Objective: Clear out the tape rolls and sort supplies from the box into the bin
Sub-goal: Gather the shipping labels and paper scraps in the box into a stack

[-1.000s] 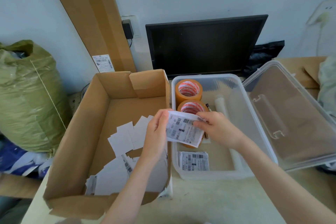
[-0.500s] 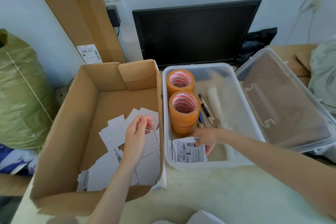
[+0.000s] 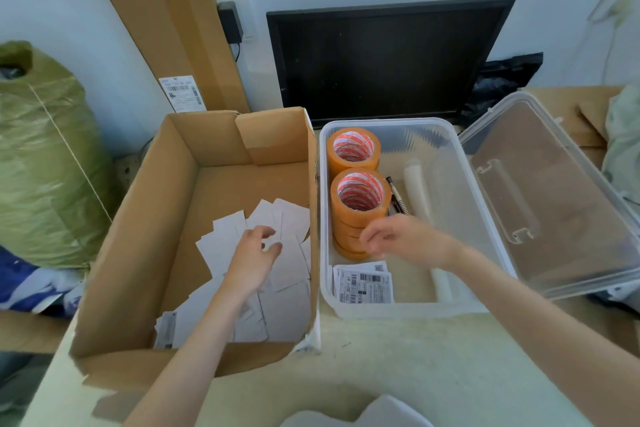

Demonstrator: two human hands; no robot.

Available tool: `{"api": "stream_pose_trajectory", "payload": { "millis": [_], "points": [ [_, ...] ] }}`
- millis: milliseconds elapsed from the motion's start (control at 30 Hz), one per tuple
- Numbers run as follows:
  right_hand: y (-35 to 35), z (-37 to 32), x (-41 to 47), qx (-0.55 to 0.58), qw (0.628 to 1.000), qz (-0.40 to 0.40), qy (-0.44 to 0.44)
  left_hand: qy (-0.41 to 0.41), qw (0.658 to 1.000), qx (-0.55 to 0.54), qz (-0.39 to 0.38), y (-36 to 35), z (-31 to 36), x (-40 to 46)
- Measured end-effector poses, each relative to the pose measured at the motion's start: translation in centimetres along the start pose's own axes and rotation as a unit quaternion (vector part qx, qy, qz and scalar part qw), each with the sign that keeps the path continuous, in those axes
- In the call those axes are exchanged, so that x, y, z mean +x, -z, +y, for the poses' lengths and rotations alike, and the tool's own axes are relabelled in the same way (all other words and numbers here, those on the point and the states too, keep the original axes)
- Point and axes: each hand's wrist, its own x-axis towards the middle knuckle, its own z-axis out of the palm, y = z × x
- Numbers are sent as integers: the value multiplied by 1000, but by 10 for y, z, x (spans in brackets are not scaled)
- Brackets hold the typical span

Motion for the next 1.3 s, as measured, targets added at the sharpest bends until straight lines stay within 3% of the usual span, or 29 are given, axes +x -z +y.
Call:
{"api": "stream_pose_trajectory", "payload": {
  "millis": [67,133,267,367,500,567,667,767,967,1100,1167,1300],
  "points": [
    [-7,-16,-11,135,990,40,19,-14,987,146,-64,-5,-12,10],
    [-18,-28,-16,212,975,59,36,-39,943,303,-132,-13,-24,16],
    [-44,-37,-13,286,952,101,38,-93,868,434,-224,-28,-37,18],
    [-56,-39,-11,326,935,133,42,-113,847,466,-229,-35,-39,17],
    [-62,-38,-11,327,933,138,61,-188,821,518,-147,-42,-46,17],
    [-64,-37,-11,303,941,139,66,-183,856,466,-127,-38,-48,22],
    [-65,-36,-12,285,945,149,66,-99,949,284,-90,-17,-40,26],
    [-65,-34,-12,275,945,168,63,-64,992,103,-32,12,-26,18],
    [-64,-44,-11,221,953,184,92,-75,981,-177,-38,63,23,-39],
    [-63,-65,-10,295,944,103,106,-87,978,-176,-70,75,41,-56],
    [-63,-73,-10,273,949,107,114,-102,979,-159,-71,76,45,-58],
    [-70,-73,-4,272,946,151,94,-89,967,-236,32,76,36,-42]
  ]
}}
